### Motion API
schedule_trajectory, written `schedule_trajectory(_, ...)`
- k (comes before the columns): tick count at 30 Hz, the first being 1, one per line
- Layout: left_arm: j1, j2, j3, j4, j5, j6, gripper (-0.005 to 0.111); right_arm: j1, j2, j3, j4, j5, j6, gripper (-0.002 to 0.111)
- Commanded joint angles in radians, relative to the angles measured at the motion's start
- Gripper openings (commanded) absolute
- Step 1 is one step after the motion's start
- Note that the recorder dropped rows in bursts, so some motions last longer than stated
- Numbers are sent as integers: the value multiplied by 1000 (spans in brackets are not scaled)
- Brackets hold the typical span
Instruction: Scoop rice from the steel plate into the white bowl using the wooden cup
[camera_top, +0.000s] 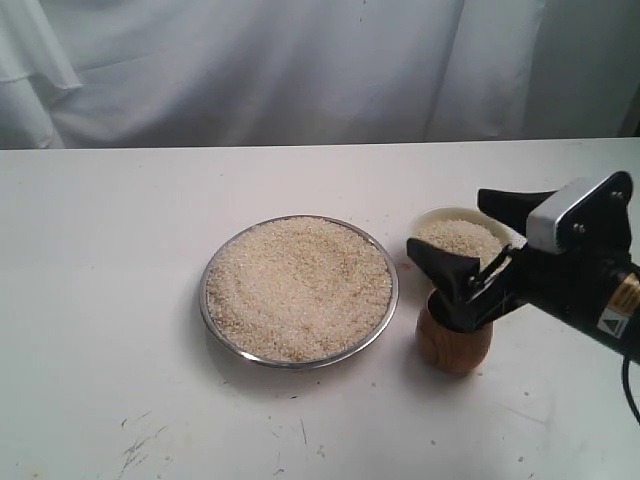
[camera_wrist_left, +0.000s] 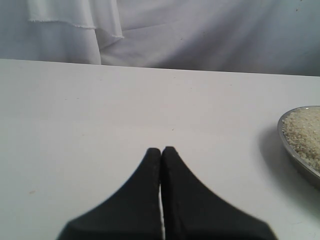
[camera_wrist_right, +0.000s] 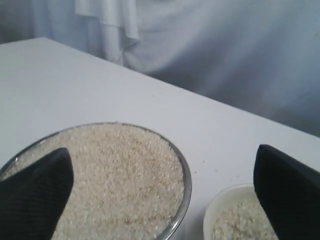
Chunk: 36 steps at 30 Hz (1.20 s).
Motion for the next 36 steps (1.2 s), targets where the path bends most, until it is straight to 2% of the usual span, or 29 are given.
schedule_trajectory(1,-3,-4,5,1,-14,0,0,-4,-146,-6,81,118,62,64)
schedule_trajectory(8,-3,-4,5,1,-14,0,0,-4,-299,-6,130,324,261,3)
schedule_trajectory(9,-3,-4,5,1,-14,0,0,-4,-312,-6,130,343,297,0)
schedule_trajectory(13,-3,-4,5,1,-14,0,0,-4,-360,-6,130,388,328,0)
schedule_trajectory(24,-3,-4,5,1,-14,0,0,-4,-425,-6,133,363,321,0)
schedule_trajectory(31,-3,-4,5,1,-14,0,0,-4,-537,-6,281,378,252,0)
schedule_trajectory(36,-3,-4,5,1,-14,0,0,-4,-661,-6,301,438,237,0)
